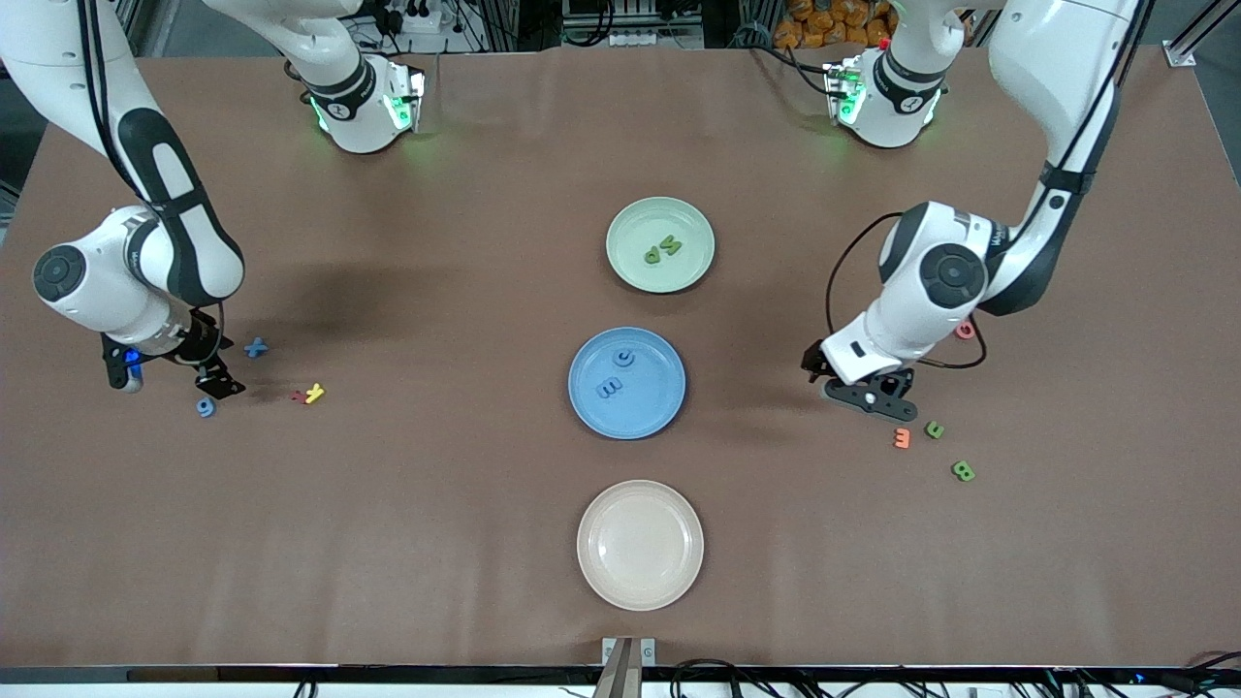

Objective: Sort letters by color into matching plates
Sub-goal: 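Release the P on the green plate while the right gripper returns to blue X, then lower the right gripper onto the blue X while the left gripper lowers to green n, then grasp the X and carry it to the blue plate while the left gripper grasps n, then release the X on the blue plate while the left gripper lifts the green n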

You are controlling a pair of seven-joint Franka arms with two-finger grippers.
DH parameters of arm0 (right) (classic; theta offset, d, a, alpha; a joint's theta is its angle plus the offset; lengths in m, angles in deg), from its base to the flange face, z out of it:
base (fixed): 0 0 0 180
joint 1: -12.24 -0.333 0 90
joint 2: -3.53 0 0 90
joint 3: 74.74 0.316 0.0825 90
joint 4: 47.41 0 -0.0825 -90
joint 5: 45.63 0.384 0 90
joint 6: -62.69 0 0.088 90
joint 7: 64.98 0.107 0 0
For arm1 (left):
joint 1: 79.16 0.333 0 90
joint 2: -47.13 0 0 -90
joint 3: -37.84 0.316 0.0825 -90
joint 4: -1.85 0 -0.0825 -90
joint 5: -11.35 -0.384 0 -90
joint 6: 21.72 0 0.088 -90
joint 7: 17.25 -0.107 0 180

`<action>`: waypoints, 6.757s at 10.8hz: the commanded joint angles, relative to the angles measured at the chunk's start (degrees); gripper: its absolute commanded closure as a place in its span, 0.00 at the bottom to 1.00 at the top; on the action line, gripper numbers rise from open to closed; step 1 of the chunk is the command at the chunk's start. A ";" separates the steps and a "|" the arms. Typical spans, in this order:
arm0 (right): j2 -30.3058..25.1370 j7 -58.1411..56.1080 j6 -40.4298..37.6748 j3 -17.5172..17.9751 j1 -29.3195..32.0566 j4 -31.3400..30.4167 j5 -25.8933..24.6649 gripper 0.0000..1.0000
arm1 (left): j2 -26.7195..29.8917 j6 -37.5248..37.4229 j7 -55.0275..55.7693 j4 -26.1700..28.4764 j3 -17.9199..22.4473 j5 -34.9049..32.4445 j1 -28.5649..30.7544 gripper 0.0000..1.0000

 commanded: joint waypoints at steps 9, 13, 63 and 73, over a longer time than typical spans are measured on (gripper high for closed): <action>-5.25 -0.50 2.67 1.41 0.38 -9.16 1.28 0.02 | 4.23 4.19 -19.03 7.38 11.30 -1.33 1.71 0.00; -4.81 -4.63 2.84 1.41 1.79 -9.16 1.28 0.12 | 2.49 11.47 -26.96 10.63 13.07 0.42 3.56 0.00; 18.58 -56.47 -23.85 24.88 -23.37 43.66 -14.01 0.00 | -0.43 -3.24 -13.73 -0.78 7.27 12.03 -1.00 1.00; 15.76 -90.21 -26.85 24.00 7.83 42.79 -14.36 0.00 | 5.29 -6.25 16.77 3.97 -6.60 11.94 -6.11 1.00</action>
